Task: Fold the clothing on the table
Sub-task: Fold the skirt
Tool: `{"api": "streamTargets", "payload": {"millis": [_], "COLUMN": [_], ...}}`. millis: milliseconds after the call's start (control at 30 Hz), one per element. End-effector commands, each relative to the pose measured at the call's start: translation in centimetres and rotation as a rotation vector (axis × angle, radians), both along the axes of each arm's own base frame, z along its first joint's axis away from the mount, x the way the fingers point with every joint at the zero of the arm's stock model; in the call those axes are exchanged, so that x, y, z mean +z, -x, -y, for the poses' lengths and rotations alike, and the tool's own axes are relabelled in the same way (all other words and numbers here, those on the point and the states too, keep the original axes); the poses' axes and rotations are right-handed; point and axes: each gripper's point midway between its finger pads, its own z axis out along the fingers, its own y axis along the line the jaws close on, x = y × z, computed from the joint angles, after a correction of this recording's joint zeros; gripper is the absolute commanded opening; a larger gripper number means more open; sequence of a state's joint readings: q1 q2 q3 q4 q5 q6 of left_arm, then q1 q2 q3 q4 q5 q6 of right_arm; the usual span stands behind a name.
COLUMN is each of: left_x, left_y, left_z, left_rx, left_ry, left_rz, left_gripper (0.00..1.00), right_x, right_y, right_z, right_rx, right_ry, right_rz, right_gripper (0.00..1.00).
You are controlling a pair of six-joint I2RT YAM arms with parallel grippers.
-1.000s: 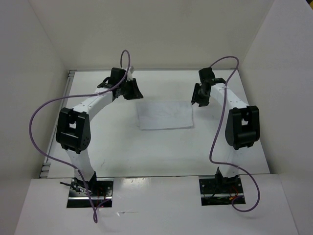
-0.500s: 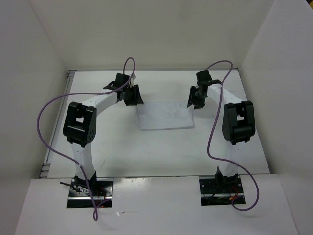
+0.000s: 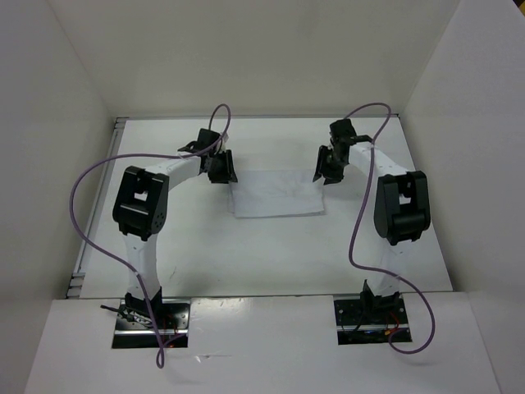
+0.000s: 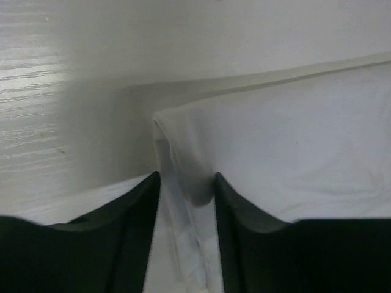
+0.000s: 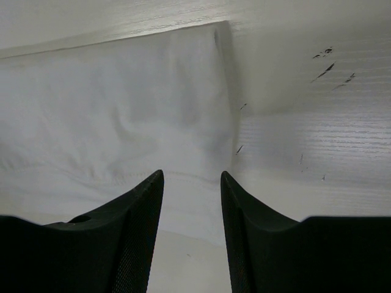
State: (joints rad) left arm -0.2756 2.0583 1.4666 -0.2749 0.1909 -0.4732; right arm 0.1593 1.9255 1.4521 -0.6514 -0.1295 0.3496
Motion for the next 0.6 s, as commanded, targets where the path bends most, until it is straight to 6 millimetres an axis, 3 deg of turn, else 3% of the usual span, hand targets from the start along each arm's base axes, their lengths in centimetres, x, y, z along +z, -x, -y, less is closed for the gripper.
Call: {"api": "streamTargets", "payload": {"millis": [0,100,133,200,267,433,567], "left_x": [0.2,0.2,0.5,0.6,1.7,2.3,1.5], "left_y": [-1.3,-1.8,-1.8,-1.8,-1.9,-2.2,-1.9], "left_z": [0.5,0.6,1.1,0.9,1.0,0.0,-1.6], "left_rx": [-0.018,-0.008,-0.011,-0.007,-0.008,0.012,0.062], "left_ry": [0.025,0.058,0.084,0.102,0.108,0.106,0.046], "left_rz": [0.032,0.033,0.034,0.026,0.048,0.045,0.01], "left_gripper": [0.43,0.3,0.19,0.09,0.01,0.0,0.0], "right_x": [4.1,4.5,4.2,3.7,3.4,1.8,0.7], "right_y": [-0.1,0.0,0.2,0.6,0.9,1.6,1.3], "right_z": [-0.4,-0.8,-0.7,-0.5,-0.4,-0.4,0.0], "right_rx": [0.016,0.025,0.025,0.02,0.02,0.004,-0.025], "right_ry": [-0.037,-0.039,-0.038,-0.026,-0.024,-0.009,0.012], "right_rz": [0.093,0.103,0.095,0.076,0.067,0.032,0.008], "right_gripper": [0.48,0.48,0.48,0.48,0.48,0.48,0.49]}}
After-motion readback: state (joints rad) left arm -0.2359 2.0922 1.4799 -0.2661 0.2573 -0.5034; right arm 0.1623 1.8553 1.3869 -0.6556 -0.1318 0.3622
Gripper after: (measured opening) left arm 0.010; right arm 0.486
